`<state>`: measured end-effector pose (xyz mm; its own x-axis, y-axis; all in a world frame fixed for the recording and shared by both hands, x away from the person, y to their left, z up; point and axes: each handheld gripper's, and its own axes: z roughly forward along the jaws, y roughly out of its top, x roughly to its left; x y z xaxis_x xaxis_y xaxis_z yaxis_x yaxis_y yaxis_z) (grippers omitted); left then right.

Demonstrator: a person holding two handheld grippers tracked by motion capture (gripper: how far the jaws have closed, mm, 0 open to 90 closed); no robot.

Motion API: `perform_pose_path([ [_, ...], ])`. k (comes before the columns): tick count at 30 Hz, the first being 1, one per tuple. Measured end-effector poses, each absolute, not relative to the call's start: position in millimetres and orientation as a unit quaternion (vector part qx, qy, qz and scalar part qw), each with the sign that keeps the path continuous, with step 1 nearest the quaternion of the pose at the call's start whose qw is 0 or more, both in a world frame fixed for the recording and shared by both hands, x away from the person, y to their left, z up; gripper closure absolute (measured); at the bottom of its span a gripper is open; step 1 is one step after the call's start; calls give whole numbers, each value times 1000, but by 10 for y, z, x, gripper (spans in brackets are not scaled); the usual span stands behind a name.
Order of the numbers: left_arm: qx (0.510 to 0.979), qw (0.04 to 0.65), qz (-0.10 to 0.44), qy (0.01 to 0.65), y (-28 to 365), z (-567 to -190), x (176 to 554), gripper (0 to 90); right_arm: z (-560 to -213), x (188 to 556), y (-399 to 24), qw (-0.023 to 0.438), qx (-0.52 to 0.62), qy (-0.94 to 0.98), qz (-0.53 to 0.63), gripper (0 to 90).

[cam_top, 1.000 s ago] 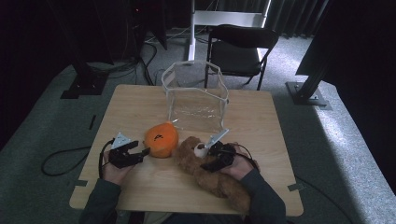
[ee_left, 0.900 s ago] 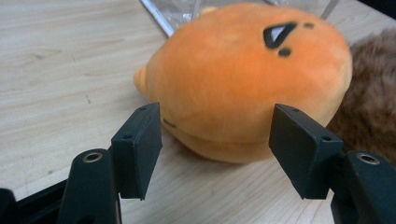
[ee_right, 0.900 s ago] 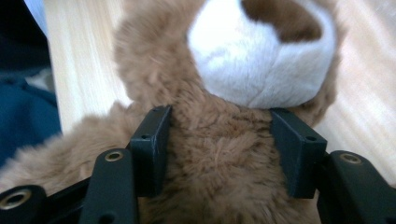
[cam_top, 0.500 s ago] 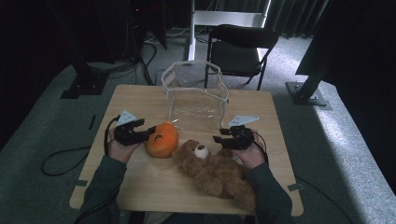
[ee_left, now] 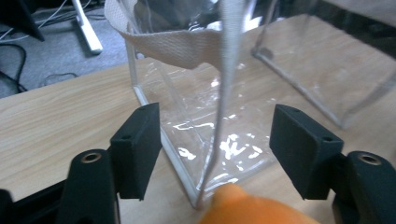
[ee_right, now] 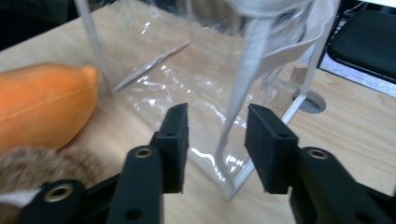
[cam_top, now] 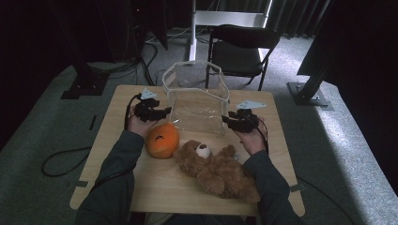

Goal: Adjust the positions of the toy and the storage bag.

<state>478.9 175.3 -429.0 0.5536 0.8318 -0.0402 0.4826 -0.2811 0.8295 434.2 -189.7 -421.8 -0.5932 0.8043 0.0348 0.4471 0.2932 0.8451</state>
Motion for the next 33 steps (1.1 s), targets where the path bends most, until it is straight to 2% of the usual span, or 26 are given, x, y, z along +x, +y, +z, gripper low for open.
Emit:
perform_pose_path([
  [2,775,418,209,425,1716,-4315,4837,403,-4218,4397,-1898,209,410,772,438,584],
  [8,778,422,199,421,1631,-4332,4902,569,-4242,4556,-1911,169,427,766,450,645],
  [13,788,408,200,416,1511,-4353,4929,765,-4255,4596,-1931,160,427,769,448,836],
  [14,789,409,195,415,1501,-4353,4932,812,-4251,4589,-1924,165,423,772,445,843],
  [16,793,407,192,410,1491,-4353,4921,846,-4244,4579,-1918,170,419,776,441,851],
  [33,821,413,170,357,1427,-4347,4592,870,-4212,4304,-2069,190,397,795,418,850],
])
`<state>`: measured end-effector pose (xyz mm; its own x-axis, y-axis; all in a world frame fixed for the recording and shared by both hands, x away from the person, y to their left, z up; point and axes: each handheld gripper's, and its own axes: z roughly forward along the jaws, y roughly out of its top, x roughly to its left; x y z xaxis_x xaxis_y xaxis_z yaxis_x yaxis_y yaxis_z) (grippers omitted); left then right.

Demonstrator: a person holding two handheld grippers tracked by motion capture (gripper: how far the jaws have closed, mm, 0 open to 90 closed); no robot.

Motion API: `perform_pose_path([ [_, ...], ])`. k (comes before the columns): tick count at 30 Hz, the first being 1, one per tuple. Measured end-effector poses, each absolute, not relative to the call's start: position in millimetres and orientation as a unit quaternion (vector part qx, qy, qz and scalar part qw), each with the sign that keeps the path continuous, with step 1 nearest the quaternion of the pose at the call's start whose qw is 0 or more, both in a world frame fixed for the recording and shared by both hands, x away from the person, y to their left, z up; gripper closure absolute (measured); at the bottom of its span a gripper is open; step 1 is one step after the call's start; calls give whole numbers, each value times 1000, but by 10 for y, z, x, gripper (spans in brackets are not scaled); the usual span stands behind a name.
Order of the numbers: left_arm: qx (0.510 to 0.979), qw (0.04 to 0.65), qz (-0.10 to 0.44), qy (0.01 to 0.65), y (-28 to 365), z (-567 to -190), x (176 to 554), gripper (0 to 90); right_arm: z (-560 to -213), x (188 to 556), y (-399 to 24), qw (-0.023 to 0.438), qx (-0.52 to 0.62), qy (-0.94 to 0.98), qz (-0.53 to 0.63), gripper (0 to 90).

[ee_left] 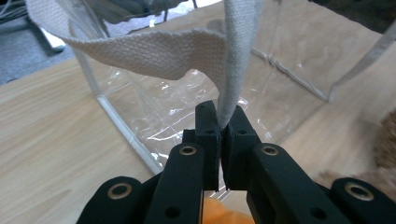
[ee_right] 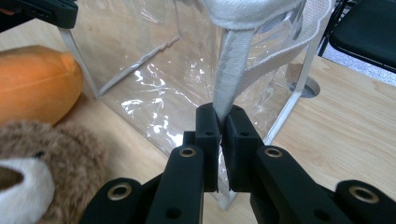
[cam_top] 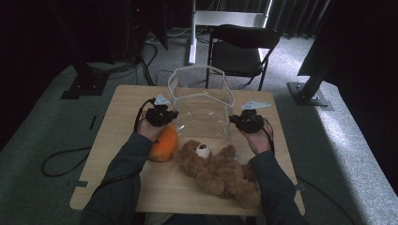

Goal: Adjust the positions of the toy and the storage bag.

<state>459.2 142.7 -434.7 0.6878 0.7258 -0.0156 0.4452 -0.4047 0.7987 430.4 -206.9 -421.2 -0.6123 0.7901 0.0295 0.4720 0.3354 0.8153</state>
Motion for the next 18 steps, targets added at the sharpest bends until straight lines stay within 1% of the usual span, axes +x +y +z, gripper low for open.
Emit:
perform_pose_path([
  [18,838,409,164,322,1487,-4337,4131,870,-4224,3738,-2107,188,356,812,423,849],
])
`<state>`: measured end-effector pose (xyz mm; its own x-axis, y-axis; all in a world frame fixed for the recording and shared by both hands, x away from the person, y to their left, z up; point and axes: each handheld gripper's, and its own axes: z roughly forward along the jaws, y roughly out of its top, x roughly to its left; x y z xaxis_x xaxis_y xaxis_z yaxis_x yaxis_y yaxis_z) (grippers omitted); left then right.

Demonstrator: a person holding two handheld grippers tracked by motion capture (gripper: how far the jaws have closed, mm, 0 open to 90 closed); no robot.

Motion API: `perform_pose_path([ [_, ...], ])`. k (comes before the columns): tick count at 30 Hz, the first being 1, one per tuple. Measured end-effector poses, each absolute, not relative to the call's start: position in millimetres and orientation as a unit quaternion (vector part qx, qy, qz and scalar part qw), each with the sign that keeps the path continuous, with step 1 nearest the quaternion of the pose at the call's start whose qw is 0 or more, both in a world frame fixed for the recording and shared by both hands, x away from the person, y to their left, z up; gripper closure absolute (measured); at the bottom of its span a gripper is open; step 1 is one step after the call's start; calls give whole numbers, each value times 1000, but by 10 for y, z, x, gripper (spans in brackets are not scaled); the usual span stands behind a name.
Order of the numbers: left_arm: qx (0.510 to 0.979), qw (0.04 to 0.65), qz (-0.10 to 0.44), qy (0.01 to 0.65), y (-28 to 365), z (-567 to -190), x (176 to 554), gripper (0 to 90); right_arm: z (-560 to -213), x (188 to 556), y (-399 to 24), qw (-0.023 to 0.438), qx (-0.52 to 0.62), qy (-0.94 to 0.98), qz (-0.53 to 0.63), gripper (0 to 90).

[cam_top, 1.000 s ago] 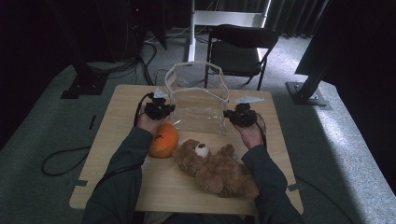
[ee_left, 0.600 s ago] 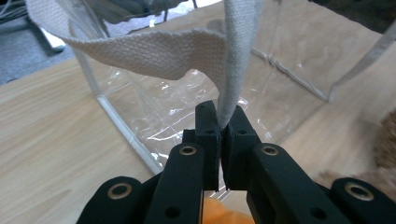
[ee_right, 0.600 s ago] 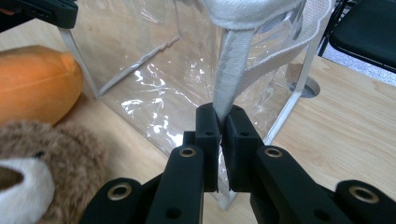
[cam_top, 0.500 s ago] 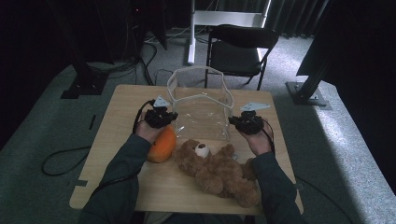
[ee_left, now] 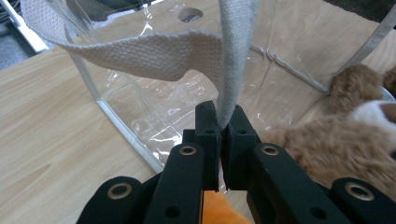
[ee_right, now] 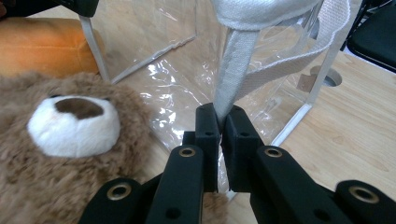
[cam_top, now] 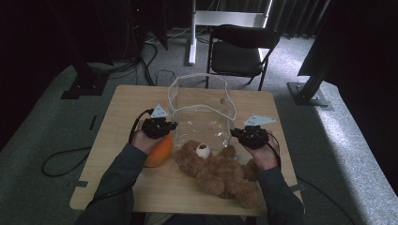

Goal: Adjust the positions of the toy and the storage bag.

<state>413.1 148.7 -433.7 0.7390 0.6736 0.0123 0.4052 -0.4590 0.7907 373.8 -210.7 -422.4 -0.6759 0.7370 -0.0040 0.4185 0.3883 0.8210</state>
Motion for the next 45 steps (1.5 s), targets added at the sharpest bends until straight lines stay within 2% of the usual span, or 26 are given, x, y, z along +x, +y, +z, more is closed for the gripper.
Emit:
perform_pose_path([
  [10,842,411,159,312,1512,-4341,3993,868,-4231,3584,-2111,194,356,810,423,843],
  [12,840,413,162,312,1516,-4340,3983,842,-4232,3574,-2119,194,357,810,423,834],
  [13,839,414,164,313,1523,-4334,3979,790,-4228,3580,-2124,194,357,810,423,804],
  [16,827,426,177,322,1598,-4280,3956,626,-4184,3581,-2155,200,359,802,434,632],
  [18,820,431,185,328,1672,-4247,3944,570,-4138,3559,-2189,207,361,795,442,571],
  [19,820,431,185,328,1672,-4247,3944,539,-4138,3559,-2189,207,361,795,442,571],
  [20,815,437,185,332,1734,-4230,3936,539,-4123,3551,-2202,206,359,794,445,543],
  [21,809,443,189,337,1829,-4217,3909,495,-4088,3507,-2231,212,354,794,446,488],
  [27,783,458,207,367,2122,-4202,3821,467,-4039,3370,-2283,232,335,798,444,424],
  [28,779,440,226,385,2227,-4222,3805,462,-4034,3346,-2285,240,329,798,444,408],
  [33,772,394,242,436,2519,-4406,3904,468,-4027,3289,-2274,231,325,802,445,415],
  [39,765,379,207,477,2775,-4755,3975,476,-4027,3265,-2243,227,325,802,446,434],
  [45,775,384,179,470,2800,-4961,3912,490,-4060,3254,-2170,217,312,813,442,427],
])
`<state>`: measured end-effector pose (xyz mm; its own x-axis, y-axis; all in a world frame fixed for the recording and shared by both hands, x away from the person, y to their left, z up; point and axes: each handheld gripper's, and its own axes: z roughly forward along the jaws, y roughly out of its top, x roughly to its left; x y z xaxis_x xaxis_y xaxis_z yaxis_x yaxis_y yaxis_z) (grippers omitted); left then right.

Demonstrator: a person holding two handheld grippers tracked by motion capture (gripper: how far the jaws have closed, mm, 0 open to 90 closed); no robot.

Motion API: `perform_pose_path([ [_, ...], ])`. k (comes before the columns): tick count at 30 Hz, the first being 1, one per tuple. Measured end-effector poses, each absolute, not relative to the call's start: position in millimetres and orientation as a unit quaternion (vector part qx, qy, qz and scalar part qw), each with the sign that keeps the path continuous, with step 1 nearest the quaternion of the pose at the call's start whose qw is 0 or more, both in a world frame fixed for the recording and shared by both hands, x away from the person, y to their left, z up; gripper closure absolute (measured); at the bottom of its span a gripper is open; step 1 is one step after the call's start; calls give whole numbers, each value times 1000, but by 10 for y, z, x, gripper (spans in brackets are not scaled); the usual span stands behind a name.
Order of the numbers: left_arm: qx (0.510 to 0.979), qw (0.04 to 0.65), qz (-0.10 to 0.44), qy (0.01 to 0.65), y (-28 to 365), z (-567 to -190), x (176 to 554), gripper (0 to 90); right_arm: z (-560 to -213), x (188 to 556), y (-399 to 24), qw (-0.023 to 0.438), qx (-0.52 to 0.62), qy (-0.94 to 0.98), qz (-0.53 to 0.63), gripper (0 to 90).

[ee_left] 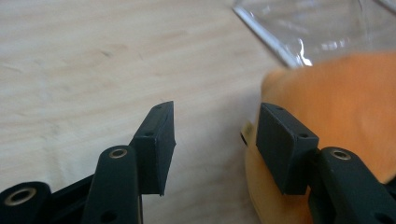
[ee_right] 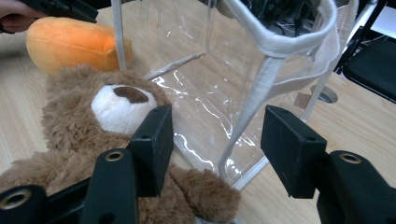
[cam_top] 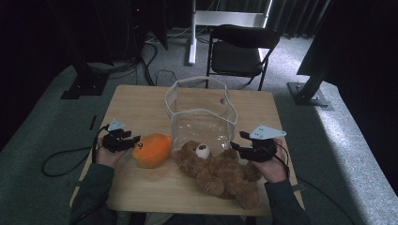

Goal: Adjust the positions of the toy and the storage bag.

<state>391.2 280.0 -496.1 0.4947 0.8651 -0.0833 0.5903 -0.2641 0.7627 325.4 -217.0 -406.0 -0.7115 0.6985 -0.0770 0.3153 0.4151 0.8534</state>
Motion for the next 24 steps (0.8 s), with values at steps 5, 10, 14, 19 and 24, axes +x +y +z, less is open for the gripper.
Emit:
perform_pose_path([
  [5,774,396,179,460,2800,-4961,3828,507,-4078,3214,-2118,207,295,820,444,411],
  [10,767,417,166,458,2795,-5006,3683,517,-4111,3198,-2067,197,285,828,441,406],
  [14,765,427,154,457,2795,-5039,3635,519,-4135,3201,-2020,189,278,833,439,406],
  [19,766,432,153,450,2767,-5055,3580,523,-4137,3193,-1984,184,272,836,440,406],
  [24,771,434,151,440,2731,-5055,3537,523,-4148,3186,-1956,176,266,840,440,403],
])
